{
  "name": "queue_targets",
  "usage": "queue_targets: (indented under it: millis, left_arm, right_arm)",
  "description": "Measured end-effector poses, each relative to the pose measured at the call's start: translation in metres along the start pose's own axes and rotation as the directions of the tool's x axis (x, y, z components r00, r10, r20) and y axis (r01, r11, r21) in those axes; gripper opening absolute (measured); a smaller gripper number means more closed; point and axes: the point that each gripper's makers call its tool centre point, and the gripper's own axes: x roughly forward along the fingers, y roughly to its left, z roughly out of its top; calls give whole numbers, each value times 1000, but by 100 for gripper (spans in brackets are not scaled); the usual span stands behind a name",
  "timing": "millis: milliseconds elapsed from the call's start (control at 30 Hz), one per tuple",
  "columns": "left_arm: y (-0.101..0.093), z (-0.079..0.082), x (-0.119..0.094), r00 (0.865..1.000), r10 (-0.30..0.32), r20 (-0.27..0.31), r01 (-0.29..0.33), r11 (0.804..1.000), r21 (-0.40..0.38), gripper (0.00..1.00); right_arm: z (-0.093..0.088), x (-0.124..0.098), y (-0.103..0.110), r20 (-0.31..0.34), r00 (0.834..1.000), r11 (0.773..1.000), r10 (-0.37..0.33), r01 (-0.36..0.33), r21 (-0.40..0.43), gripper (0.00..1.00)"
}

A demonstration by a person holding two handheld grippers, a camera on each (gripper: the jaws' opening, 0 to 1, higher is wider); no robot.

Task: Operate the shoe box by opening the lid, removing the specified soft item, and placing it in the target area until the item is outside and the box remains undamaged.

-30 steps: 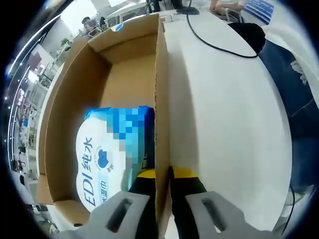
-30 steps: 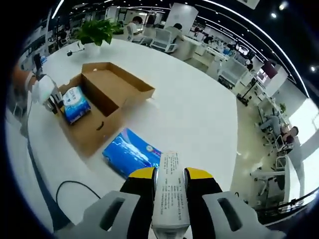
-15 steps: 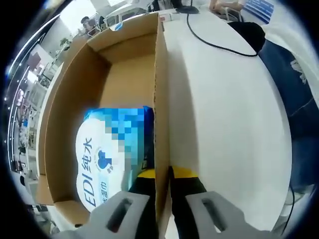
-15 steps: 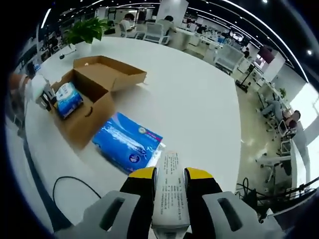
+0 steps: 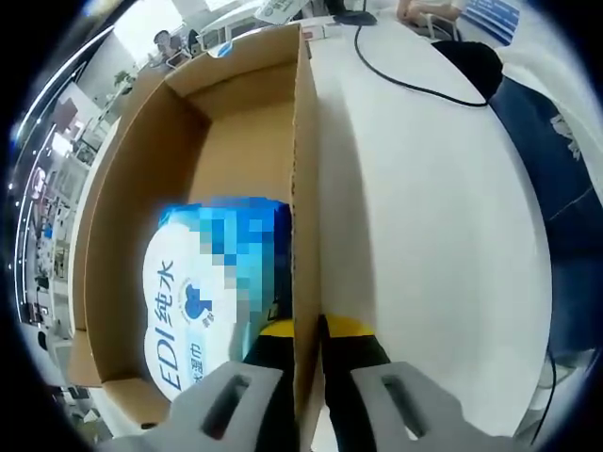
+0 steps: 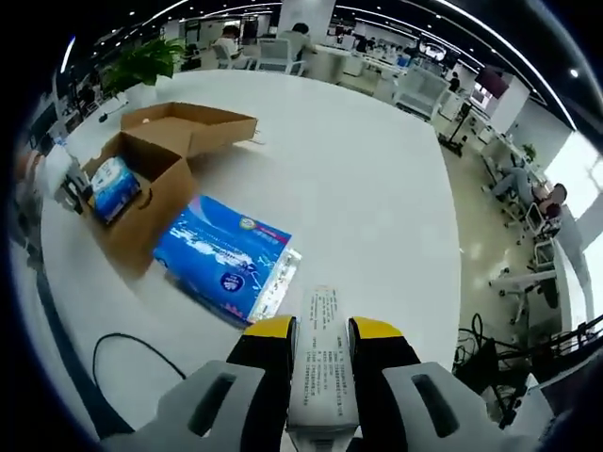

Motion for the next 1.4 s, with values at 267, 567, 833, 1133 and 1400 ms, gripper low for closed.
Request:
queue_targets:
  millis: [267, 567, 833, 1133, 1400]
  left_arm:
    - [0, 0, -1, 1000, -3, -5, 3, 1000, 3, 3]
    - [1, 0, 0, 1000, -8, -8, 8, 1000, 5, 3]
    - [0, 0, 1, 1000, -9, -12, 9, 1000, 7, 3]
    - [0, 0, 1, 1000, -6, -17, 6, 1000, 6, 3]
    - [-1, 0, 0, 1000, -8, -20, 8, 1000, 8, 3]
  right_arm:
    - [-6, 5, 0, 4, 1000, 1000, 3, -3, 29, 21]
    - [-18, 14, 1, -4, 1000, 999, 15, -14, 50, 21]
    - [-25, 19, 4, 7, 1000, 998, 24, -24, 64, 21]
    - [-34, 20, 4, 13, 999, 997, 33, -34, 72, 21]
    - [-59, 23, 6, -44, 998, 996, 41, -37, 84, 21]
